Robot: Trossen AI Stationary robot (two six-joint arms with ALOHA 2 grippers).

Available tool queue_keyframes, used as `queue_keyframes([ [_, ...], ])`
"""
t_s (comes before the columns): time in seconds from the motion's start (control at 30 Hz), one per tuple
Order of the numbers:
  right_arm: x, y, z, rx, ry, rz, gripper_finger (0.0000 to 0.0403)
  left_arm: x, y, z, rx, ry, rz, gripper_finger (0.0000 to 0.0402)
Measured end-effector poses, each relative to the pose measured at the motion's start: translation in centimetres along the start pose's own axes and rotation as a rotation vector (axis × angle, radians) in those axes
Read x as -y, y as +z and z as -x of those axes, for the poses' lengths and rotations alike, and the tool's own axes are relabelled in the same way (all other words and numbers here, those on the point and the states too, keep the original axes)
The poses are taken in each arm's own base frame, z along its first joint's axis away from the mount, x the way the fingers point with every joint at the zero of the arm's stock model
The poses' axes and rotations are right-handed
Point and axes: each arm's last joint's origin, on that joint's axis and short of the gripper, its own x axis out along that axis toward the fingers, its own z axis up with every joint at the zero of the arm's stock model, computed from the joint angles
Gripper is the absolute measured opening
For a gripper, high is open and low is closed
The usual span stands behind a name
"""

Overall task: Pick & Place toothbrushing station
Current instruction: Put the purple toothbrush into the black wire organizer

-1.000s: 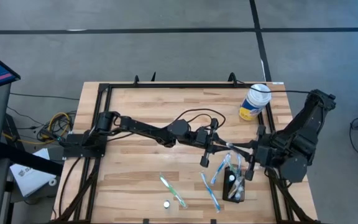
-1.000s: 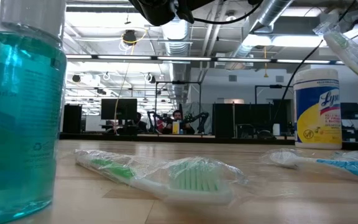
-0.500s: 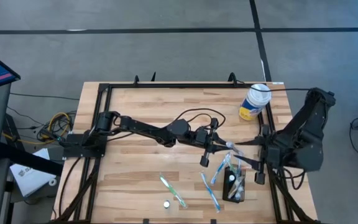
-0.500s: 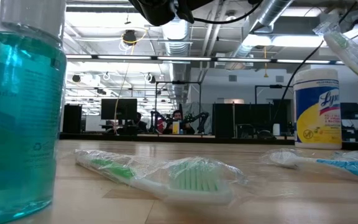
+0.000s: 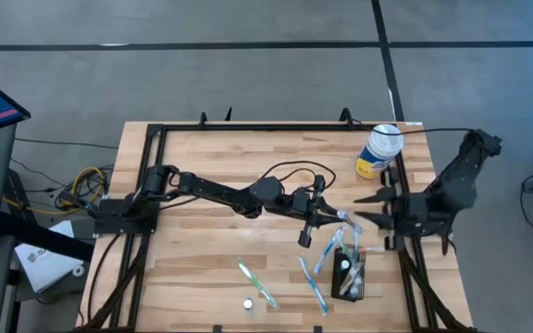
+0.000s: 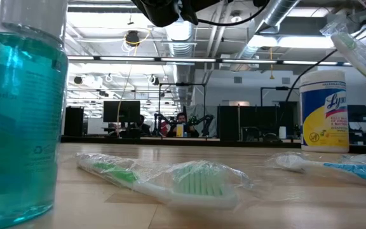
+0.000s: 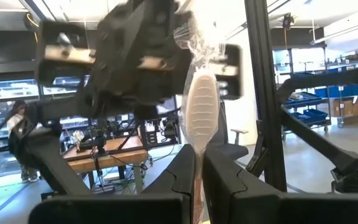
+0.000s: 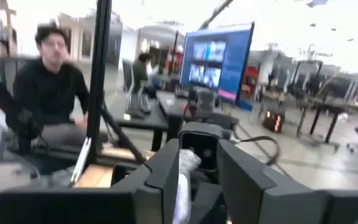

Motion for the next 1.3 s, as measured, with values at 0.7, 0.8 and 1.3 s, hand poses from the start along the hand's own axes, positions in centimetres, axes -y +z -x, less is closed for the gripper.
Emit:
queue_keyframes([
  [0.7,4.2,-6.3,7.2,0.07,0.181,-0.238,0.0077,0.2,-0.6,0.0,-0.056,-0.05,0.054,0.0006],
  [0.8,4.0,-6.8,7.3,0.064,0.174,-0.241,0.0077,0.2,-0.8,0.0,-0.077,-0.059,0.061,0.0006],
  [1.3,2.7,-9.2,7.1,-0.015,0.195,-0.258,0.0077,0.5,-1.8,0.2,-0.179,-0.132,0.097,0.0006],
])
